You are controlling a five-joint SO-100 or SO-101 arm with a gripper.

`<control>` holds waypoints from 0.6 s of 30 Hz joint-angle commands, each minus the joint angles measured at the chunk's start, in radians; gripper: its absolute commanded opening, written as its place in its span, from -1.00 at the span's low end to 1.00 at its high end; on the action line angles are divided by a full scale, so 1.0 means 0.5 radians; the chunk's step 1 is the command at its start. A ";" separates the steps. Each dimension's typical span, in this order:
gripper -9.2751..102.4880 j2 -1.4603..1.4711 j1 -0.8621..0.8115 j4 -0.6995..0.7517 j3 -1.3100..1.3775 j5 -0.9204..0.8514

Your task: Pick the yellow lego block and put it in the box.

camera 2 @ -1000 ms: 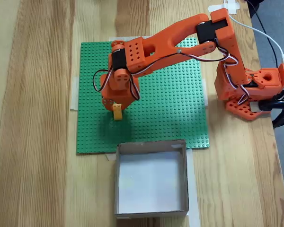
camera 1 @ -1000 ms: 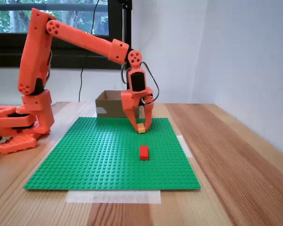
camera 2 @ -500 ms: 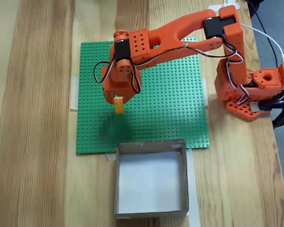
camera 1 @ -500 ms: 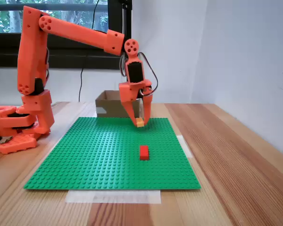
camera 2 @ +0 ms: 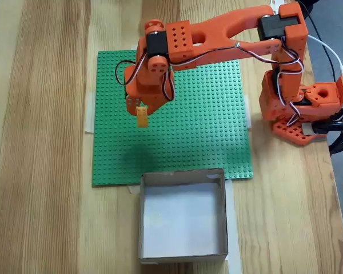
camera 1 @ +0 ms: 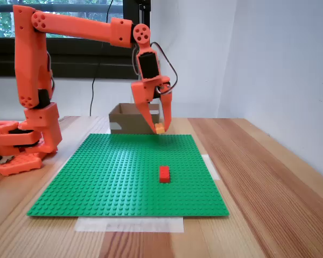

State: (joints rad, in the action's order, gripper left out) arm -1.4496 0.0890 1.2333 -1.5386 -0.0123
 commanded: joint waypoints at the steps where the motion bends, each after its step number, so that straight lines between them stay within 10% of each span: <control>1: -0.70 -0.132 0.018 0.018 0.043 -0.009; 18: -0.70 -0.331 0.230 0.034 -0.015 -0.012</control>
State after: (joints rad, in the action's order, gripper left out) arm -1.5539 0.1856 1.2533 -1.5463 -0.0199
